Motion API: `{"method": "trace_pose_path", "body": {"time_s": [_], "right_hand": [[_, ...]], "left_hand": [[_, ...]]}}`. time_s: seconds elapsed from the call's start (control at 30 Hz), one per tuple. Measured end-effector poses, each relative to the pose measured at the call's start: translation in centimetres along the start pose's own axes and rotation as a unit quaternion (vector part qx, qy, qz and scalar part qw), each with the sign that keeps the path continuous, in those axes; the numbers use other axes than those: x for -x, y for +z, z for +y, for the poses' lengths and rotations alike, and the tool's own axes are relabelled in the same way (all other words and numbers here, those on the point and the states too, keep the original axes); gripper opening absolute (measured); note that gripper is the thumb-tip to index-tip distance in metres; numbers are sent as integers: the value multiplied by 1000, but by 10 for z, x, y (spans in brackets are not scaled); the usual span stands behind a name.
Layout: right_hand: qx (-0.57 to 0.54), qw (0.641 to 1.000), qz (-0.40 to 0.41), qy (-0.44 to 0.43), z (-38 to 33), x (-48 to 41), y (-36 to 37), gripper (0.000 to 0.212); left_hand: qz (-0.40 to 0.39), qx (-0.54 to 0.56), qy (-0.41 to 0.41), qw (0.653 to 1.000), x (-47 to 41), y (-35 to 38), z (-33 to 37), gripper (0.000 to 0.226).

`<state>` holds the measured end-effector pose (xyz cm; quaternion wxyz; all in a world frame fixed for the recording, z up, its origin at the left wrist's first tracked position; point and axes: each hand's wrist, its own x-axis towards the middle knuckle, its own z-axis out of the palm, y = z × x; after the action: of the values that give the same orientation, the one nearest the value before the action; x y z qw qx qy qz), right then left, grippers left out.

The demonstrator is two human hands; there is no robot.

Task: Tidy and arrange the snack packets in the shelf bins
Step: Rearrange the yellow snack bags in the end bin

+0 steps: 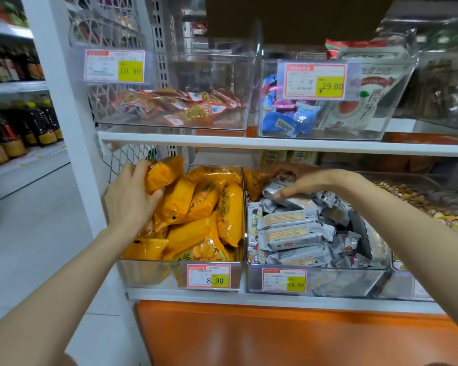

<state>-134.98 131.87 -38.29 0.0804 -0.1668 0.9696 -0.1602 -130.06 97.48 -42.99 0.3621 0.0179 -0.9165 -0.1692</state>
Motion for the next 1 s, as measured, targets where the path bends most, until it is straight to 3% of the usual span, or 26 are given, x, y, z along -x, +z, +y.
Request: {"method": "trace_pose_path", "body": {"time_s": [0.1, 0.27, 0.33, 0.43, 0.53, 0.63, 0.73, 0.77, 1.0], "right_hand": [[-15, 1000, 2, -3, 6, 2, -1, 69], [8, 999, -25, 21, -1, 0, -2, 79], [31, 998, -40, 24, -12, -4, -1, 71], [67, 997, 31, 13, -27, -21, 2, 53], [53, 996, 64, -9, -39, -40, 8, 48], [85, 996, -1, 0, -44, -51, 13, 47], [114, 993, 22, -14, -43, -55, 13, 23], [130, 991, 38, -23, -41, -56, 13, 13], [135, 986, 80, -51, -40, -48, 8, 13]], "left_hand": [[2, 0, 0, 1000, 0, 0, 1, 50], [-8, 13, 3, 1000, 0, 1, 3, 50], [-15, 26, 14, 999, 0, 2, 3, 51], [-8, 36, 26, 999, 2, 1, 6, 51], [12, 47, 59, 997, 4, -1, 10, 51], [7, 66, 113, 991, 6, -1, 16, 56], [-2, 49, 173, 984, 8, 4, 26, 61], [-3, 41, 176, 984, 8, 7, 30, 61], [-73, 21, 112, 991, 4, 23, 67, 56]]}}
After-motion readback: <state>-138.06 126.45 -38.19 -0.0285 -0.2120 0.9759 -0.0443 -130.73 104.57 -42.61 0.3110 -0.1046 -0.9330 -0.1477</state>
